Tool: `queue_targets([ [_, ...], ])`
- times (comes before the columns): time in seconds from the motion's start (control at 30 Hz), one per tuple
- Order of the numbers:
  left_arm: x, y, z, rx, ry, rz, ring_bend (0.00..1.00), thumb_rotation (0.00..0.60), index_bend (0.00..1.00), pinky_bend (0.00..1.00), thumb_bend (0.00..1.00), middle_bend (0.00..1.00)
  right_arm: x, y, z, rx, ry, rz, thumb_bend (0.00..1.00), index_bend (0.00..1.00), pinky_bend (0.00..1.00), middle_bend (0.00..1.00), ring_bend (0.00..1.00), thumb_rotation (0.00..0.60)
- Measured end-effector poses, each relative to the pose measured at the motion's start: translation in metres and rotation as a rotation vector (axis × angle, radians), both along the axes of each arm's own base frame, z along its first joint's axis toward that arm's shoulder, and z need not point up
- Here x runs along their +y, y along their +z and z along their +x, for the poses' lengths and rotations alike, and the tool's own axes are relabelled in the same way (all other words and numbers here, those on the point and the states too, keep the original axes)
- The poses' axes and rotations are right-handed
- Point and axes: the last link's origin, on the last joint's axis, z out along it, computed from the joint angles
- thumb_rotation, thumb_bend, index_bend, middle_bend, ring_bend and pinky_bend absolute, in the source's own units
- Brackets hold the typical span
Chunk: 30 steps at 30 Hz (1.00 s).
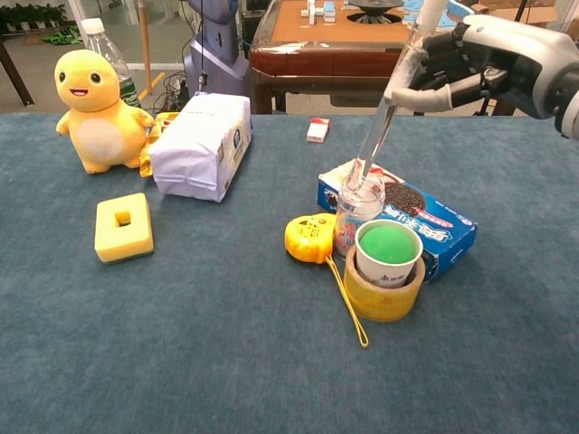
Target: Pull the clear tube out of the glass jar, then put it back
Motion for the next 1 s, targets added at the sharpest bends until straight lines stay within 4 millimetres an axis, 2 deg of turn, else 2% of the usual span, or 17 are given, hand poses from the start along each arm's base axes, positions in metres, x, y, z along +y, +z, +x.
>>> queue_targets([
  [0.33,-0.001,0.000,-0.002,0.000,0.005,0.001,0.16,0.600,0.25,0.02,0.24,0.20,-0.003,-0.022,-0.006,0.060,0.009,0.021,0.57,0.62,0.27,0.44,0.30,0.600],
  [0.67,-0.003,0.001,-0.003,0.000,0.010,0.002,0.16,0.600,0.25,0.02,0.24,0.20,-0.003,-0.047,-0.011,0.094,0.016,0.069,0.50,0.62,0.27,0.43,0.30,0.600],
  [0.87,-0.004,0.001,-0.004,-0.001,0.013,0.004,0.16,0.600,0.25,0.02,0.24,0.20,-0.001,-0.054,-0.014,0.109,0.010,0.097,0.42,0.62,0.27,0.39,0.29,0.600],
  [1.0,-0.005,0.001,-0.004,-0.001,0.014,0.003,0.16,0.600,0.25,0.02,0.24,0.20,0.001,-0.056,-0.017,0.115,0.003,0.103,0.33,0.54,0.27,0.36,0.27,0.600],
])
